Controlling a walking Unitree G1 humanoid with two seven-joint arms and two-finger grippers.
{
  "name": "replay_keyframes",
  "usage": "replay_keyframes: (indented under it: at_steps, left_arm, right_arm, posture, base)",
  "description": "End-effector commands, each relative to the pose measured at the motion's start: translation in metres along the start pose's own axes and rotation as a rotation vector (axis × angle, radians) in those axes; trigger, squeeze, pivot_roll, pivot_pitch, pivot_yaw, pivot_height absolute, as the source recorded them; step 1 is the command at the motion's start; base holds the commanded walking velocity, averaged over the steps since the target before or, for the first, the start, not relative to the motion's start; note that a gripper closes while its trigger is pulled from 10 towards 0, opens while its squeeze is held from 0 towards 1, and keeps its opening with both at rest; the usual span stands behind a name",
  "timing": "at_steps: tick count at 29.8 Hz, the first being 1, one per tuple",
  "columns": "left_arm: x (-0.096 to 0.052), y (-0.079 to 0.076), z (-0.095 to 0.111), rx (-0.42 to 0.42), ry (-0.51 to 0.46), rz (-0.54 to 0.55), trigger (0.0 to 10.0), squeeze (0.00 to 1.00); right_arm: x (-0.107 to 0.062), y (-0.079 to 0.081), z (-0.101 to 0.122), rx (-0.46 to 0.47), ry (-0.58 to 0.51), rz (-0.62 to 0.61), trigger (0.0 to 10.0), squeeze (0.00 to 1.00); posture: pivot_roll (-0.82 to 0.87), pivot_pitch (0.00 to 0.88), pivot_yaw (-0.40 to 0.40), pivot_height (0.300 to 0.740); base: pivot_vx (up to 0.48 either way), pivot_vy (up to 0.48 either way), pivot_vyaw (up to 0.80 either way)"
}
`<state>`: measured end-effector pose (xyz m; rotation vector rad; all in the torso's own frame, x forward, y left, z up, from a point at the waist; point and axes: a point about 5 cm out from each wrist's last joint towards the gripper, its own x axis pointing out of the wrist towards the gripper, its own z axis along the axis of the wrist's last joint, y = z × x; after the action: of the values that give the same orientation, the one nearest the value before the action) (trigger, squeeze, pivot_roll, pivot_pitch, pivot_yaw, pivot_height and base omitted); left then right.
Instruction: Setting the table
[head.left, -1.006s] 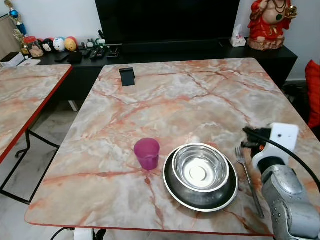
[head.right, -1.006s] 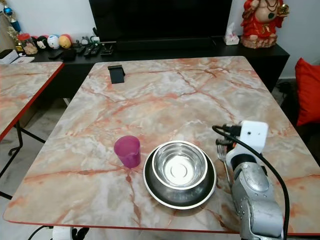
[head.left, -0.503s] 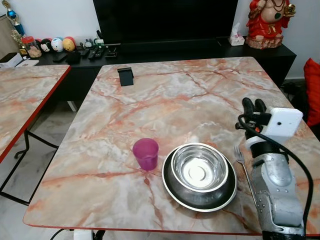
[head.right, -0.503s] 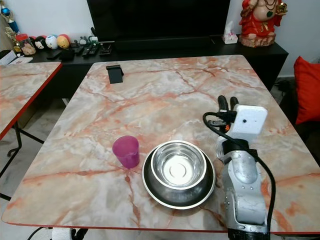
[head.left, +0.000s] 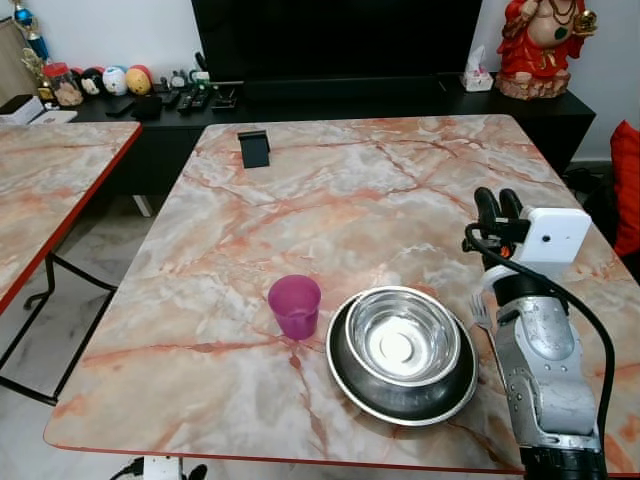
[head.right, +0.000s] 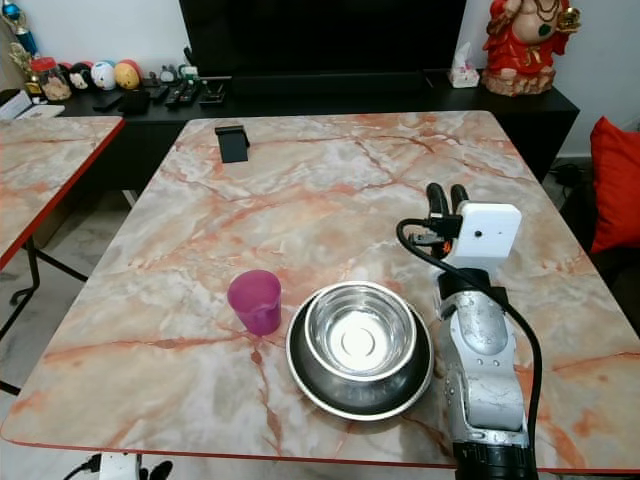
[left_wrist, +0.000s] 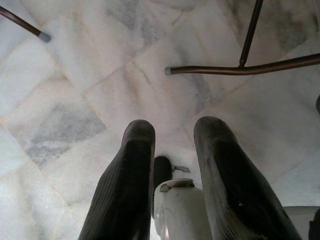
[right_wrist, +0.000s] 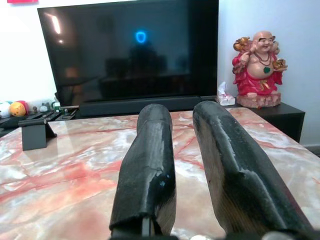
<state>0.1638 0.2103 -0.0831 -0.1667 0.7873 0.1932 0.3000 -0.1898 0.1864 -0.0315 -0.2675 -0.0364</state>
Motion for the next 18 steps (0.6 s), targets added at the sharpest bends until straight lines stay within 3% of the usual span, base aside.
replay_keyframes:
  at_steps: [1, 18]
  left_arm:
    - [-0.0016, 0.0031, -0.0029, -0.011, 0.004, 0.019, 10.0, 0.0]
    - [-0.0033, 0.004, -0.01, -0.028, 0.041, 0.031, 10.0, 0.0]
  right_arm:
    - [0.0041, 0.0017, 0.0036, -0.004, -0.016, 0.009, 10.0, 0.0]
    - [0.0089, 0.0063, 0.005, -0.003, -0.02, 0.03, 10.0, 0.0]
  posture:
    - [-0.16, 0.0, 0.006, 0.74]
    - [-0.17, 0.0, 0.006, 0.74]
  base:
    - [0.0, 0.0, 0.0]
    - [0.0, 0.029, 0.0]
